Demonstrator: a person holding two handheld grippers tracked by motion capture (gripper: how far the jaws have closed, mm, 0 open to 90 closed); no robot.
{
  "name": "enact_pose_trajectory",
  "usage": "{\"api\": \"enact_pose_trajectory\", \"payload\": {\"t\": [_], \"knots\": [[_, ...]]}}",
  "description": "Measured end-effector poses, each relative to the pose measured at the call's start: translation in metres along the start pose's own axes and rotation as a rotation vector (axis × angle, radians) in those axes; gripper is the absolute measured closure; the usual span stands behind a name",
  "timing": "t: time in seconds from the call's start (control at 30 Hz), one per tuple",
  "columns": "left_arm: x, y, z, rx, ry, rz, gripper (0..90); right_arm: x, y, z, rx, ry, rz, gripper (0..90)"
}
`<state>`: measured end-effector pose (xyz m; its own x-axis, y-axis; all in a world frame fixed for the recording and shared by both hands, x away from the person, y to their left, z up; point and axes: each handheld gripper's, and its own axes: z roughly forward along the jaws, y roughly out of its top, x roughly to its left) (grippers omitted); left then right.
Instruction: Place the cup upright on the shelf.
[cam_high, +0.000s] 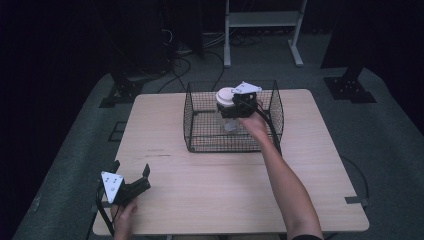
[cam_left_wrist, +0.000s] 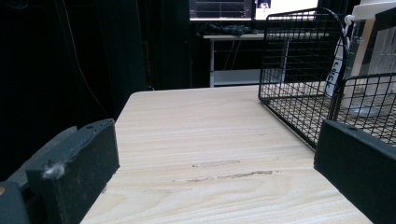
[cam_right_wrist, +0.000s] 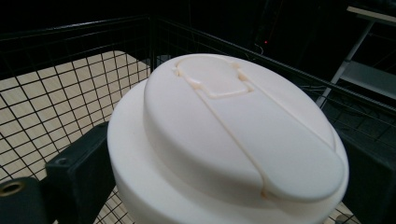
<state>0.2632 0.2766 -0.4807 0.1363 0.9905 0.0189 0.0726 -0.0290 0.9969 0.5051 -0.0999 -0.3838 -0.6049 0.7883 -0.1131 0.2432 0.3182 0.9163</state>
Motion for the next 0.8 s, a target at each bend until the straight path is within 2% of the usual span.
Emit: {"api": "enact_pose_trajectory", "payload": {"t": [0.17, 0.6, 0.8], "knots": [[0.0000, 0.0000, 0.0000, 0.001, 0.001, -0.001, 0.0, -0.0042, -0.0027, -0.0025, -0.001, 0.001, 0.014, 3.9], [-0.0001, 0.0001, 0.0005, 0.003, 0.006, -0.003, 0.0, -0.0040, -0.0023, -0.0038, 0.003, -0.003, 0.008, 3.5], [-0.0005, 0.0001, 0.0004, 0.006, 0.007, 0.005, 0.0, -0.0052, -0.0013, -0.0055, -0.012, -0.001, 0.010, 1.3]]}}
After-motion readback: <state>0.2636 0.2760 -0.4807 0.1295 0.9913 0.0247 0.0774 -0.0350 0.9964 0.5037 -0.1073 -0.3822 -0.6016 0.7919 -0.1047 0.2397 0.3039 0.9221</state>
